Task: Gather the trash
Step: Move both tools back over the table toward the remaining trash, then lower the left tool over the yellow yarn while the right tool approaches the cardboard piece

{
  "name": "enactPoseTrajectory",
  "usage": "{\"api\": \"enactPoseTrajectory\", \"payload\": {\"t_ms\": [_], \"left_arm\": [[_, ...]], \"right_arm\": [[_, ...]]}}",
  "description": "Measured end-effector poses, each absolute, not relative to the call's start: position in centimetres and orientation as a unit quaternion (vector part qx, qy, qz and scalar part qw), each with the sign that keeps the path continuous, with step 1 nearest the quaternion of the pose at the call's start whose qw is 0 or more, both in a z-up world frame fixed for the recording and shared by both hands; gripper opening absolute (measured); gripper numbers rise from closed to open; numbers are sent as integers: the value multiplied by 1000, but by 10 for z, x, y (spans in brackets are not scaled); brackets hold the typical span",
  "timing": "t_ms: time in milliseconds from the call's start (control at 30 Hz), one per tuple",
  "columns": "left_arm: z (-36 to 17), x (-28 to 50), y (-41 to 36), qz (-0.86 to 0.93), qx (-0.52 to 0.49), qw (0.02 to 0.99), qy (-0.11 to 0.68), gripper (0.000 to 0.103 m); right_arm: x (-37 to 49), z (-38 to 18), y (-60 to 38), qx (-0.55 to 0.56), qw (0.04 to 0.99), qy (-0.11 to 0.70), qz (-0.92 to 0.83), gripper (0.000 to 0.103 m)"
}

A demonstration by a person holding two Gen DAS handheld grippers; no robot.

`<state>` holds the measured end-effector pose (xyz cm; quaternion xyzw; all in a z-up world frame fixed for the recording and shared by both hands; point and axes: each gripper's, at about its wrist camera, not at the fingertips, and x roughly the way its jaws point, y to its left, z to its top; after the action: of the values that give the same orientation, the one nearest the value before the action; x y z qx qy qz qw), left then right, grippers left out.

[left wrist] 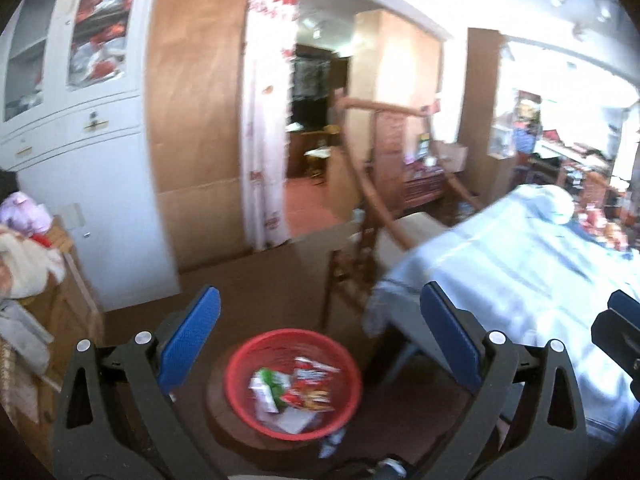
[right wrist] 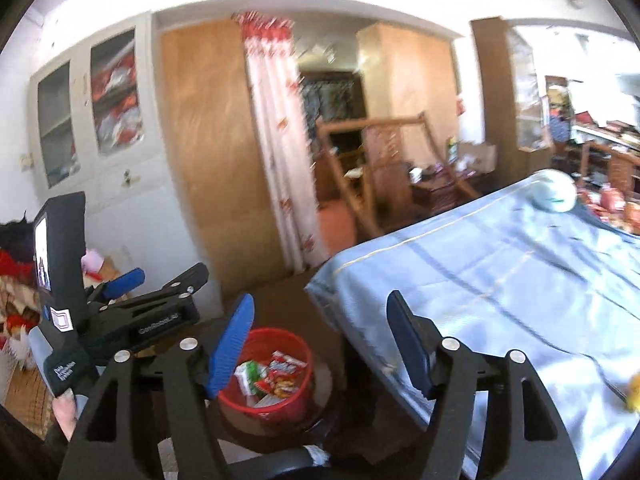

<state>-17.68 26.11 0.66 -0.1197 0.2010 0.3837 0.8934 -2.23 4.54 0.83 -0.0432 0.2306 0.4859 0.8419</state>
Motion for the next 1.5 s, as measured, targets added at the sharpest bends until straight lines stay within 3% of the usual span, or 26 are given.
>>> {"api": "enactPoseTrajectory", "payload": {"t_ms": [200, 533, 833, 1300, 1400, 1500], "left_arm": [[26, -175, 207, 320, -88, 925, 188, 96], [24, -130, 114, 142, -27, 955, 258, 96], [-14, -30, 35, 5, 28, 936, 352, 96], [-35, 108, -82, -117, 60, 914, 385, 96], [-46, 127, -90, -124, 54, 901, 413, 84], [-63, 143, -91, -131, 42, 883, 449, 62]], "right_arm": [[-36, 24, -40, 0, 883, 185, 432, 77], [-50, 29, -223, 90, 960, 101, 244, 97], [-22, -5, -343, 219, 961, 114, 128, 97], [40, -50, -368, 225, 956, 182, 37, 97], [51, -53, -374, 224, 955, 193, 24, 97], [60, -54, -374, 222, 954, 200, 21, 97]]}}
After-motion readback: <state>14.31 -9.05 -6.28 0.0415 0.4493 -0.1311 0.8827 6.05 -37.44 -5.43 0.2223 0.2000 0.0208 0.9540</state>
